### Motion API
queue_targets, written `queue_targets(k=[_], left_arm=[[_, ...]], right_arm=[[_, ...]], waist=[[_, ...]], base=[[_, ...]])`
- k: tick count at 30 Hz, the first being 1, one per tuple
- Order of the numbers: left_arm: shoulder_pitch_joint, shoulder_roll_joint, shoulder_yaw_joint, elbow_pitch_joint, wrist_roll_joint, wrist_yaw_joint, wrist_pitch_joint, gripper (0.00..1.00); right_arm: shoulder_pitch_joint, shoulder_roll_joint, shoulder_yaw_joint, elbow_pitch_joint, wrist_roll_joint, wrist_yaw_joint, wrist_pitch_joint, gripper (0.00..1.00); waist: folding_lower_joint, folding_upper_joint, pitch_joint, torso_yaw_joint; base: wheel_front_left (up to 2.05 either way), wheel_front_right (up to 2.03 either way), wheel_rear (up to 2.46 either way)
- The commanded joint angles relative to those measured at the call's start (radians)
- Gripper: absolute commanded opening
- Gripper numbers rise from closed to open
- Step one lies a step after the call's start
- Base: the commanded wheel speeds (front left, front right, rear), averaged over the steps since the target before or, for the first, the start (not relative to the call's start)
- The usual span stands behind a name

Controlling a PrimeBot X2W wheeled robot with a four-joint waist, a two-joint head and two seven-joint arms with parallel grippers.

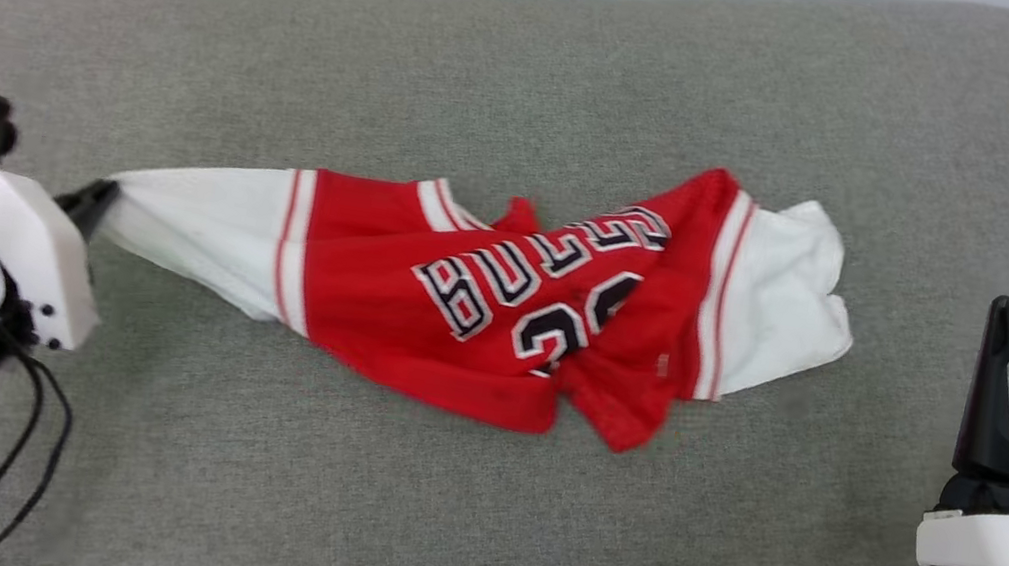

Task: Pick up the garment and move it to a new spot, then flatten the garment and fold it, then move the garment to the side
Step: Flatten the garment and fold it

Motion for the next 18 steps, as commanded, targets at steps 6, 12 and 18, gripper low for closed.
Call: queue_targets(k=[6, 12, 18], left_arm=[[0.057, 0.028, 0.031, 0.015, 0.017, 0.026, -0.063, 0.12], [0.091, -0.006, 0.02, 0.003, 0.062, 0.035, -0.193, 1.0], [0.143, -0.058, -0.018, -0.063, 0.129, 0.034, -0.367, 1.0]], right_arm=[[-0.003, 0.003, 0.011, -0.001, -0.014, -0.001, 0.015, 1.0], [0.011, 0.003, 0.011, 0.005, -0.024, -0.001, 0.024, 1.0], [0.029, 0.003, 0.002, 0.001, -0.033, -0.001, 0.04, 1.0]], waist=[[-0.0001, 0.0, -0.004, 0.016], [-0.0001, 0.0, -0.022, 0.035], [-0.0001, 0.0, -0.074, 0.054]], base=[[0.0, 0.0, 0.0], [0.0, 0.0, 0.0], [0.0, 0.0, 0.0]])
